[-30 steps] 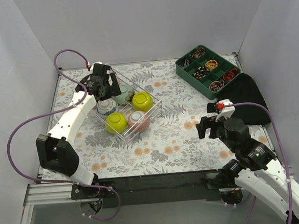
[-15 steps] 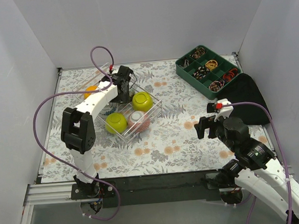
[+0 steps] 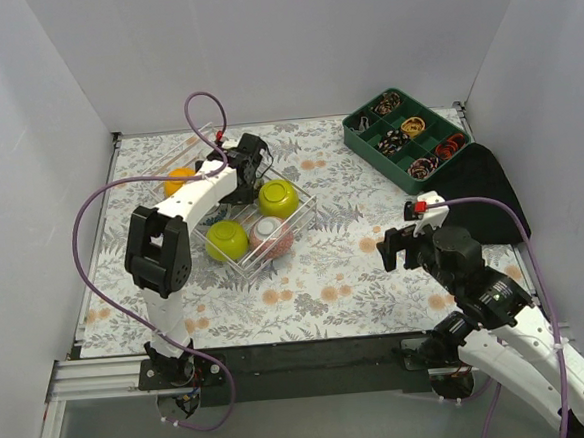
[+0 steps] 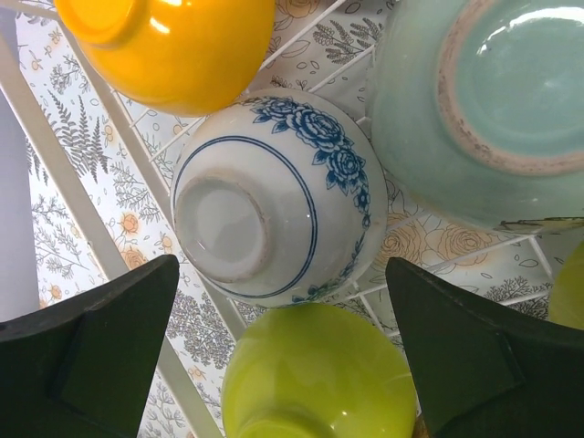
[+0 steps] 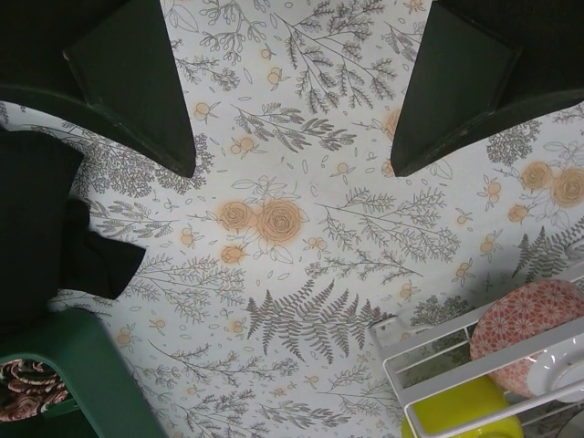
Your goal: Unload the bowls from the dish rack
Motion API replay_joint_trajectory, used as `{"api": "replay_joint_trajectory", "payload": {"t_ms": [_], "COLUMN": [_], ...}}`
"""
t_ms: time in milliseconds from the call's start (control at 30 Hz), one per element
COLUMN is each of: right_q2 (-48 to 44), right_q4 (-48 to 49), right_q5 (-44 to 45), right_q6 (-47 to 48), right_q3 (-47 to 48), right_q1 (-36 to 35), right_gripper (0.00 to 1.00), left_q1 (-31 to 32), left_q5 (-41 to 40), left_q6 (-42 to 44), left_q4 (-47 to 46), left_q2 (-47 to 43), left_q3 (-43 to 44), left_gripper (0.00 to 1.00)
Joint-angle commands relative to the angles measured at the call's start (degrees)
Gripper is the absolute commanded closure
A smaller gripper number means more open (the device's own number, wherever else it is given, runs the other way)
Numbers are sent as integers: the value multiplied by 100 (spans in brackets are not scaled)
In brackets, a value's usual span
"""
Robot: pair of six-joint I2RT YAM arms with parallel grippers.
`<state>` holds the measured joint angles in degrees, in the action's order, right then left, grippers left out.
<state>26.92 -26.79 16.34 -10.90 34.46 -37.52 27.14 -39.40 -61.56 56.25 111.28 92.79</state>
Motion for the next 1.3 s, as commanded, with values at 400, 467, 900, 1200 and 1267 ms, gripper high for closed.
{"api": "replay_joint_trajectory", "payload": {"t_ms": [400,467,900,1200,1267], "right_q2": [173,191,235,174,191], "right_q4": [437,429,499,508,508], "right_q5": [-43,-69,-175,-148,-157], "right_q6": [703,703,712,677,685], "right_q3": [-53,-44,-88,-115,-106], "right_q1": [8,8,16,8,8], "right_gripper": [3,3,3,3,3], "left_q1": [152,152,275,301,310], "left_q5": [-701,-806,-833,-1237,-1281], "left_q6": [-278,-164,232,109,127], "left_q4": [-123,-263,-536,-519,-475], "left_q2": [359,350,561,640,631], "left_q3": [-305,-402,-719,-684,-631], "left_gripper": [2,2,2,8,14]}}
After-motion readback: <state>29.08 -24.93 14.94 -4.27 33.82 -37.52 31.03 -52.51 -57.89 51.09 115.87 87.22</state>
